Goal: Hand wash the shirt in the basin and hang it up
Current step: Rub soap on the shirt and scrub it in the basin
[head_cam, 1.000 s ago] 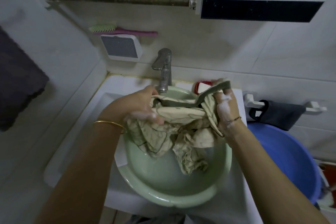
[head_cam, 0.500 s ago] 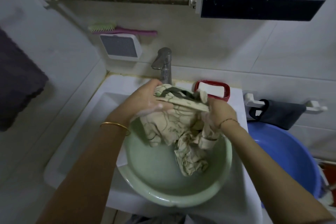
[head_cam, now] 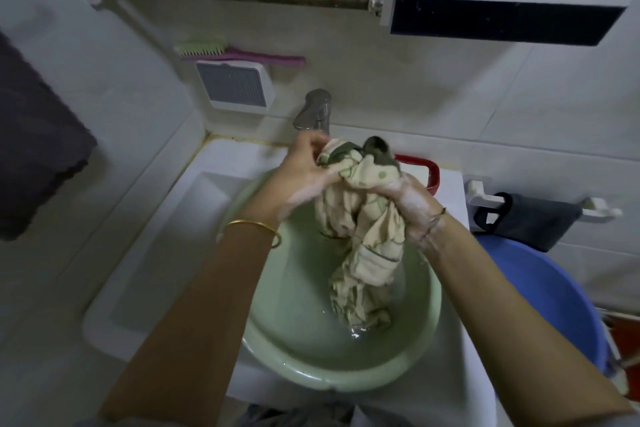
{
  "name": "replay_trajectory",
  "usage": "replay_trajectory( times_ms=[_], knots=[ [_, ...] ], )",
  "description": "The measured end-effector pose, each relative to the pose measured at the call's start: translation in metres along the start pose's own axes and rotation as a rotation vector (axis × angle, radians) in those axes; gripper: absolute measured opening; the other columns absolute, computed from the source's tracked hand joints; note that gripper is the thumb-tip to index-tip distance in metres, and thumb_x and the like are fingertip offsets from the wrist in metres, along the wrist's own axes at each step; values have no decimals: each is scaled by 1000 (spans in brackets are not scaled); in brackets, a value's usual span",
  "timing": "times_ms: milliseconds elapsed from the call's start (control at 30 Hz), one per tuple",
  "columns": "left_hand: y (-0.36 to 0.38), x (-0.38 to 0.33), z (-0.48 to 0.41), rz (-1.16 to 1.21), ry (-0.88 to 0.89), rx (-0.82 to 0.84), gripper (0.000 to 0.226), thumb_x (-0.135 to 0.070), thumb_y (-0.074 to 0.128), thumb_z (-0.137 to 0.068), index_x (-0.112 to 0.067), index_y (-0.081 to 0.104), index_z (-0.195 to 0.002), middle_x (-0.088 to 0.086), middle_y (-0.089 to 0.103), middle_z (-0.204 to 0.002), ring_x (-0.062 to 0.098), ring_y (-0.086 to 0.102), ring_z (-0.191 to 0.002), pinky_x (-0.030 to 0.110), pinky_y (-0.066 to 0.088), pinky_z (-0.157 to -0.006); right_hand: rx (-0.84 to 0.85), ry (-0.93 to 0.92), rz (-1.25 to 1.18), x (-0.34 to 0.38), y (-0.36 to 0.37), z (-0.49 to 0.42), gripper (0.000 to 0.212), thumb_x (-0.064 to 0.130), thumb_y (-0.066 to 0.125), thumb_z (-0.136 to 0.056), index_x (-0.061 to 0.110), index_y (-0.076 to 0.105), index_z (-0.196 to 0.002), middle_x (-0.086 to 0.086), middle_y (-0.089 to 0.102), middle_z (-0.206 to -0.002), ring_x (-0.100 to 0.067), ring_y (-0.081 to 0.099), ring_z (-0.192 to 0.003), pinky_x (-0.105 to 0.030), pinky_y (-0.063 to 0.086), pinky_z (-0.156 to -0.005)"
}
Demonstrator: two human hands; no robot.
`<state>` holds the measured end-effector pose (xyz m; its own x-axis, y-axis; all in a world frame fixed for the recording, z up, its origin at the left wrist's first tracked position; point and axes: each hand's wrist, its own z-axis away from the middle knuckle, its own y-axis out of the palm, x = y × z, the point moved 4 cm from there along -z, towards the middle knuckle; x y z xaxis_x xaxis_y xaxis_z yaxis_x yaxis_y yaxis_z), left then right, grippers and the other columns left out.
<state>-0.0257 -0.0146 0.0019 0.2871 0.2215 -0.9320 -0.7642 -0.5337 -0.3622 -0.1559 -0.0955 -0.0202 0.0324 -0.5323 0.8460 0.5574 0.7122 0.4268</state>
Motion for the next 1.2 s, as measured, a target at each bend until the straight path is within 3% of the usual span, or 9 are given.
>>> replay_trajectory(
  times_ms=[67, 167, 300, 500, 667, 767, 900, 1067, 1200],
  knots=[
    [3, 30, 13, 170, -240, 92, 84, -33, 72, -49, -9, 42, -124, 7, 55, -119, 24, 56, -108, 35, 49, -90, -9, -4, -141, 8, -5, 3, 22, 6, 56, -80, -2, 67, -96, -15, 71, -83, -25, 70, -73, -32, 59, -63],
    [17, 68, 38, -508, -464, 391, 77, -35, 72, -62, -7, 47, -130, 13, 58, -123, 28, 59, -106, 39, 51, -90, -14, 28, -281, 14, -7, 2, 28, 18, 53, -85, 0, 74, -78, -15, 70, -83, -25, 70, -73, -34, 59, -69],
    [68, 78, 69, -553, -392, 700, 65, -23, 74, -80, -10, 44, -136, 9, 51, -135, 23, 52, -116, 30, 42, -98, 116, -35, -405, 25, 10, 4, 52, 19, 88, -35, 3, 74, -83, -14, 69, -93, -26, 67, -86, -41, 46, -93],
    [72, 91, 50, -786, -264, 337, 31, -18, 48, -96, -1, 55, -121, 22, 57, -125, 36, 54, -114, 35, 42, -91, 53, -141, -450, 46, 13, 17, 22, 19, 62, -66, 3, 72, -78, -12, 67, -89, -25, 66, -85, -42, 50, -88],
    [15, 52, 49, -920, -204, -246, 25, -13, 40, -96, -10, 43, -120, 19, 57, -111, 37, 60, -98, 36, 45, -71, 11, -115, -293, 51, -12, 34, 28, 18, 51, -73, 4, 75, -78, -14, 68, -95, -27, 66, -93, -45, 51, -87],
    [6, 25, 54, -855, 102, -460, 31, -11, 42, -93, -3, 42, -123, 21, 48, -113, 32, 54, -95, 30, 38, -70, -9, -70, -187, 41, -17, 38, 27, 16, 52, -73, 2, 74, -81, -16, 68, -95, -26, 67, -90, -40, 55, -83],
    [5, 11, 51, -293, 407, -352, 36, -1, 44, -77, -8, 47, -111, 16, 41, -115, -10, 36, -101, 7, 30, -95, -118, -114, -71, 24, -26, 30, 37, 9, 57, -78, -1, 63, -113, -18, 65, -110, -29, 64, -99, -33, 56, -81],
    [25, 12, 52, 863, 199, 5, 44, -26, 60, -82, -15, 47, -122, 17, 52, -127, 28, 51, -119, 47, 38, -106, -191, -104, 54, -5, -15, 20, 56, 21, 70, -71, 3, 56, -122, -17, 68, -107, -33, 66, -96, -41, 54, -85],
    [48, 14, 42, 1174, -249, -23, 31, -33, 46, -96, -14, 66, -110, 12, 68, -105, 25, 67, -97, 40, 53, -90, -244, -218, 458, -22, 14, 21, 43, 49, 71, -75, 26, 62, -109, 4, 70, -106, -15, 66, -98, -34, 51, -92]
  ],
)
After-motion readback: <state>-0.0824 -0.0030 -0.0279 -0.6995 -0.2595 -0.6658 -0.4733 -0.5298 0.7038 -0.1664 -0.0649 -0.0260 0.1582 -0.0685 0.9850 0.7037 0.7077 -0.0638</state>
